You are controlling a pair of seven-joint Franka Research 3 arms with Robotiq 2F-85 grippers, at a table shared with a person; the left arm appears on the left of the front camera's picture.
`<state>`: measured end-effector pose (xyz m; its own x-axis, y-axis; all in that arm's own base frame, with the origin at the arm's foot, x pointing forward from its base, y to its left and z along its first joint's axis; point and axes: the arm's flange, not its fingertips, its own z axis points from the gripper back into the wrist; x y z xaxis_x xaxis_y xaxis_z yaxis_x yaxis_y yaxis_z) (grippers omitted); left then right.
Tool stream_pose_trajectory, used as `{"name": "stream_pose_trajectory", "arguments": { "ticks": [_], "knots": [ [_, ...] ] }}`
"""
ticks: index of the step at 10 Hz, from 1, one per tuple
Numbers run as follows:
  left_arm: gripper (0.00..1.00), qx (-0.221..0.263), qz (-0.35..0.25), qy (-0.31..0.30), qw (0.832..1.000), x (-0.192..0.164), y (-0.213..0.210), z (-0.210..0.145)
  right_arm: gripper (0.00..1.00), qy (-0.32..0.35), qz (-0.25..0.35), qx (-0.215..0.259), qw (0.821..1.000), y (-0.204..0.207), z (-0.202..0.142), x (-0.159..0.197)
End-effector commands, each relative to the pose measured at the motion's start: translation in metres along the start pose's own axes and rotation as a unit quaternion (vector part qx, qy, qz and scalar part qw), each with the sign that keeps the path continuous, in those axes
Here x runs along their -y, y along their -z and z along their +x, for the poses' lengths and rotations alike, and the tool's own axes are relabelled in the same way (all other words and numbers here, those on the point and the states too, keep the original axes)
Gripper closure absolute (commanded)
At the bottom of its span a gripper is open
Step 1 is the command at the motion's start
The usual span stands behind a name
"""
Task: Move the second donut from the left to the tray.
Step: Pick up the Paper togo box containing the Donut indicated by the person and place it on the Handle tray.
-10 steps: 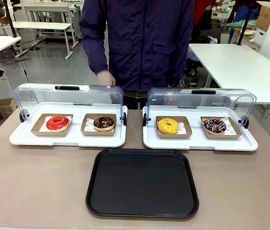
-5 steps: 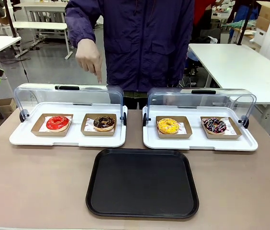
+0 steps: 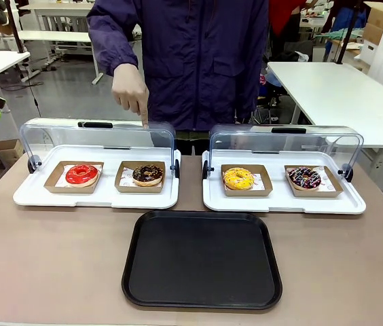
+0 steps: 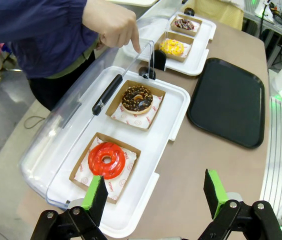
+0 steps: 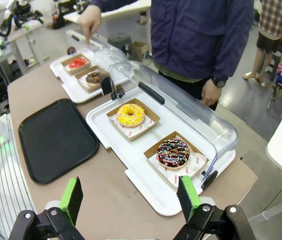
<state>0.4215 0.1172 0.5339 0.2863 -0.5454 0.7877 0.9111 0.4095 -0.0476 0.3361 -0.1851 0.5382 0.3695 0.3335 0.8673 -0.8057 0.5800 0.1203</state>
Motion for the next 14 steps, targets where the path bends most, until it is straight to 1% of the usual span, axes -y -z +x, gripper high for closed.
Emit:
{"name": "stream_pose_trajectory", "arguments": {
  "ticks": [1,11,12,14],
  "knots": [
    [0.0,0.003,-0.004,0.007,1.0,-0.001,0.0,0.0,0.0,-0.011,0.0,0.013,1.0,0.0,0.003,0.002],
    [0.0,0.003,-0.004,0.007,1.0,-0.001,0.0,0.0,0.0,-0.011,0.0,0.013,1.0,0.0,0.003,0.002],
    [0.0,0.0,0.0,0.0,1.0,0.0,0.0,0.0,0.0,-0.011,0.0,0.013,1.0,0.0,0.003,0.002],
    [0.0,-0.06,-0.012,0.049,0.997,-0.002,0.007,0.046,0.0,-0.011,0.0,0.013,1.0,0.0,0.003,0.002]
  ]
}}
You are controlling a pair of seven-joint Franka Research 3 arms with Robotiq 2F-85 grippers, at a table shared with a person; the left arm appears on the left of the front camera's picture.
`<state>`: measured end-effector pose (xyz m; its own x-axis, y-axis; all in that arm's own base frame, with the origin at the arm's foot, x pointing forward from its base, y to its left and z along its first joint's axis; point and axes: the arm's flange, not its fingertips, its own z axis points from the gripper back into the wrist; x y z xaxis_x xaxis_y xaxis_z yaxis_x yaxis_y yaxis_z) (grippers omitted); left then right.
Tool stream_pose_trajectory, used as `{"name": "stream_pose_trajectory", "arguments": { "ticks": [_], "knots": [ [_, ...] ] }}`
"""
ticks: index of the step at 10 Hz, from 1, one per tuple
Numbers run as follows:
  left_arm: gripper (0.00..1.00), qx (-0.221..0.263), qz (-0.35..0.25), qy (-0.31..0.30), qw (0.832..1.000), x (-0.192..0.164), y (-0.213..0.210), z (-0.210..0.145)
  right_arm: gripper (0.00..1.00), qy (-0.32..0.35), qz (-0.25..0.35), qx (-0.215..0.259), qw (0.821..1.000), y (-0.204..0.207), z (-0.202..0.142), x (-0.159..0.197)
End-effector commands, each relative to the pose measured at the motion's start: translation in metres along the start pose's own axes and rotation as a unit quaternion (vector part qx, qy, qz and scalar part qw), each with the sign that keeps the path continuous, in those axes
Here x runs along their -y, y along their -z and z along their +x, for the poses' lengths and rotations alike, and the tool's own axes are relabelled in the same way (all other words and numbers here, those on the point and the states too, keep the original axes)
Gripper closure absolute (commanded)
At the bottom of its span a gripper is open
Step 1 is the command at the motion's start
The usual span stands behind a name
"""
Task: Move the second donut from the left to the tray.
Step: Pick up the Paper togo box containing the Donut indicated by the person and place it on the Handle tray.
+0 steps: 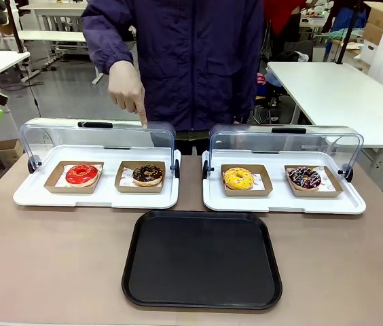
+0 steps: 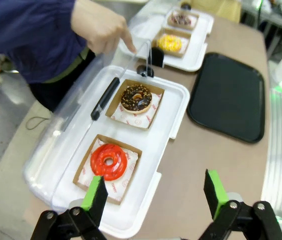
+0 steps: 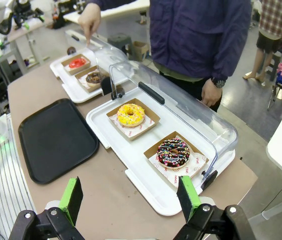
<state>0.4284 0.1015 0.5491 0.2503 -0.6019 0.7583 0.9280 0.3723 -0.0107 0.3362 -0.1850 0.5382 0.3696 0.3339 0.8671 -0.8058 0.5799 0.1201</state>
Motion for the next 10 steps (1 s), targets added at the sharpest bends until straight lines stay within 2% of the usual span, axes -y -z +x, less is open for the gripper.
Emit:
{"name": "stream_pose_trajectory", "arguments": {
  "ticks": [1,3,5,7,10],
  "knots": [
    [0.0,-0.072,-0.021,0.04,0.996,-0.007,0.01,0.049,0.0,-0.011,0.0,0.013,1.0,0.0,0.002,0.002],
    [0.0,-0.146,-0.04,0.075,0.986,-0.007,0.05,0.093,0.0,-0.011,0.0,0.013,1.0,0.0,0.002,0.002],
    [0.0,-0.212,-0.069,0.131,0.966,0.009,0.113,0.13,0.0,-0.011,0.0,0.013,1.0,0.0,0.002,0.002],
    [0.0,-0.263,-0.081,0.16,0.948,0.038,0.168,0.145,0.0,-0.011,0.0,0.013,1.0,0.0,0.002,0.002],
    [0.0,-0.295,-0.041,0.179,0.938,0.067,0.236,0.141,0.0,-0.011,0.0,0.013,1.0,0.0,0.002,0.002]
  ]
}}
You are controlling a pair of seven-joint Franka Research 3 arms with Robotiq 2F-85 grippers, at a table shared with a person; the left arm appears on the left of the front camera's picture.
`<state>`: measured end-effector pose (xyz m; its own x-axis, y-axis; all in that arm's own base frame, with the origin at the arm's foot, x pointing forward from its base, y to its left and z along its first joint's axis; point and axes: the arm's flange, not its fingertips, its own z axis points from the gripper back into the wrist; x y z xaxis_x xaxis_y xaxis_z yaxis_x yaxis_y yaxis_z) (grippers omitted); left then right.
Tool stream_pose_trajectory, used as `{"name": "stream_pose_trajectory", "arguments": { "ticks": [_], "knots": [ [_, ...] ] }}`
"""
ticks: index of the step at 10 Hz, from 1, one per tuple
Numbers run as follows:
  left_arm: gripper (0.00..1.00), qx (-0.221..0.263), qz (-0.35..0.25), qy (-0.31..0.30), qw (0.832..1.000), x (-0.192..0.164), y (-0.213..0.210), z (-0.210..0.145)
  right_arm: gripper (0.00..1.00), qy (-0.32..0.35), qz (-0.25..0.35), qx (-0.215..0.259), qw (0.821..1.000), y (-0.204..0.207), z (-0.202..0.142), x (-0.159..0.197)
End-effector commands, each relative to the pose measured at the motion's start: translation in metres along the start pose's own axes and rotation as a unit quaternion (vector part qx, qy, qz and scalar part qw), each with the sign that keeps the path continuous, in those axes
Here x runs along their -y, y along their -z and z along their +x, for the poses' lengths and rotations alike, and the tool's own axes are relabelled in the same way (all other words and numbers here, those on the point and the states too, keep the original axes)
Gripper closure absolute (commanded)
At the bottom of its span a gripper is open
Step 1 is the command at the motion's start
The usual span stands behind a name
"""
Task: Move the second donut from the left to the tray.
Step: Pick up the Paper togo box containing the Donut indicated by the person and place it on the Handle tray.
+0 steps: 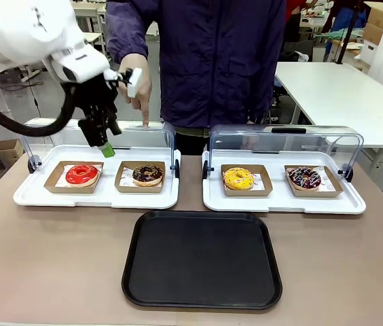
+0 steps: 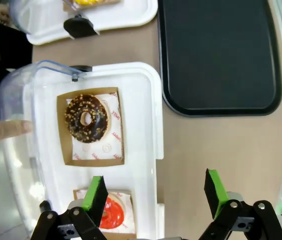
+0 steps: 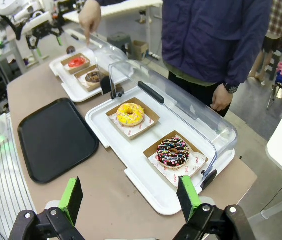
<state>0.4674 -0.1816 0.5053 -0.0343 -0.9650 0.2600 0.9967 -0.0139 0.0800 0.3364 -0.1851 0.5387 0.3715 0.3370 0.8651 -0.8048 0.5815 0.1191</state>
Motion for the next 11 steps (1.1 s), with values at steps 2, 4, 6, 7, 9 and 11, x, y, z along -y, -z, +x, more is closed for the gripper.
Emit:
{"name": "stream_pose_trajectory", "arguments": {
  "ticks": [2,4,6,7,9,11],
  "knots": [
    [0.0,-0.06,0.045,-0.014,0.997,0.001,0.064,-0.008,0.0,-0.011,0.001,0.016,1.0,0.0,0.002,0.002],
    [0.0,-0.062,0.046,-0.015,0.997,0.001,0.066,-0.008,0.0,-0.011,0.001,0.016,1.0,0.0,0.002,0.002],
    [0.0,-0.063,0.03,-0.026,0.997,-0.002,0.095,-0.017,0.0,-0.011,0.001,0.016,1.0,0.0,0.002,0.002],
    [0.0,-0.048,0.044,-0.026,0.998,-0.003,0.102,-0.018,0.0,-0.011,0.001,0.016,1.0,0.0,0.002,0.002],
    [0.0,-0.053,0.031,-0.016,0.998,-0.004,0.103,-0.022,0.0,-0.011,0.001,0.016,1.0,0.0,0.002,0.002],
    [0.0,-0.053,0.031,-0.016,0.998,-0.004,0.103,-0.022,0.0,-0.011,0.001,0.016,1.0,0.0,0.002,0.002]
  ]
}}
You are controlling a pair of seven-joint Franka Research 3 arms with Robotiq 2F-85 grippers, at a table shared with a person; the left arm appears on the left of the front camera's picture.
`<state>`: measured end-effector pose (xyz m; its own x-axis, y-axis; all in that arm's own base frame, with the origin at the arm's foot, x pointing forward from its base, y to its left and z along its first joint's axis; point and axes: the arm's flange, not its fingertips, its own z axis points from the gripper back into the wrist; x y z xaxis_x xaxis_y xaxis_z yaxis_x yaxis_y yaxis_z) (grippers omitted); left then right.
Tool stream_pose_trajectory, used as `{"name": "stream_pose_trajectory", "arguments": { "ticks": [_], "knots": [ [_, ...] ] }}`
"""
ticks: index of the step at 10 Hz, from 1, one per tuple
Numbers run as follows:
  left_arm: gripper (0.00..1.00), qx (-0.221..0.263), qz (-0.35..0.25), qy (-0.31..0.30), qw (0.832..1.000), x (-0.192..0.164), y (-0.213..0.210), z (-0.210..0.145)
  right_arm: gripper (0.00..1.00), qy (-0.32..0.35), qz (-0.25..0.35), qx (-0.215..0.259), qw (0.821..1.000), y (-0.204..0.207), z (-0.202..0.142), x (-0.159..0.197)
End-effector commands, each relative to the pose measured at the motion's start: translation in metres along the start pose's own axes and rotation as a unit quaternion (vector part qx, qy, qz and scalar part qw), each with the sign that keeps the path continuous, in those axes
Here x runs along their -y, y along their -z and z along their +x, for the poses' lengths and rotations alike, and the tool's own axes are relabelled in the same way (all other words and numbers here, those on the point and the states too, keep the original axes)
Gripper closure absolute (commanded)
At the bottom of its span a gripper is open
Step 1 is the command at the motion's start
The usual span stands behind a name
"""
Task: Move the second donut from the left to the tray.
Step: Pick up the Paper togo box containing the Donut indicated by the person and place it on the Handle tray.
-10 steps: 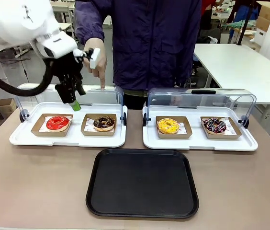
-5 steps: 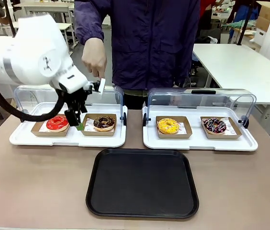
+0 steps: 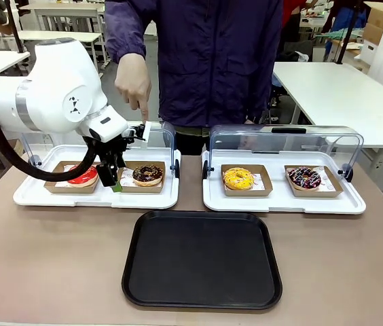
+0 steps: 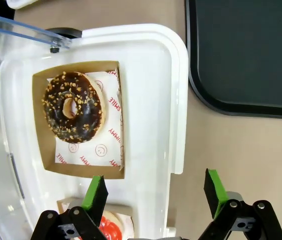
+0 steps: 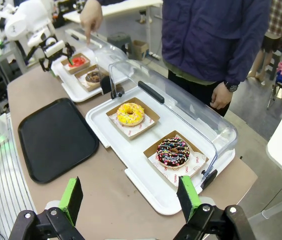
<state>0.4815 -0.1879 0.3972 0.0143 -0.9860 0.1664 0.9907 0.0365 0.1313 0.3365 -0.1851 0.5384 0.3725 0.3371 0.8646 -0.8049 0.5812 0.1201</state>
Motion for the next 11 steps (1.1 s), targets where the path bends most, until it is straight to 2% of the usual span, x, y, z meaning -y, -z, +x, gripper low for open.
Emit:
{"name": "stream_pose_trajectory", "arguments": {
  "ticks": [1,2,5,11],
  "knots": [
    [0.0,0.0,0.0,0.0,1.0,0.0,0.001,0.0,0.0,-0.012,0.0,0.016,1.0,0.0,0.002,0.002],
    [0.0,-0.01,0.025,-0.013,1.0,-0.001,0.003,-0.008,0.0,-0.012,0.0,0.016,1.0,0.0,0.002,0.002],
    [0.0,-0.007,0.032,-0.011,0.999,-0.02,0.022,-0.019,0.0,-0.012,0.0,0.016,1.0,0.0,0.002,0.002],
    [0.0,-0.026,0.046,0.014,0.999,-0.033,0.06,-0.018,0.0,-0.012,0.0,0.016,1.0,0.0,0.002,0.002]
  ]
}}
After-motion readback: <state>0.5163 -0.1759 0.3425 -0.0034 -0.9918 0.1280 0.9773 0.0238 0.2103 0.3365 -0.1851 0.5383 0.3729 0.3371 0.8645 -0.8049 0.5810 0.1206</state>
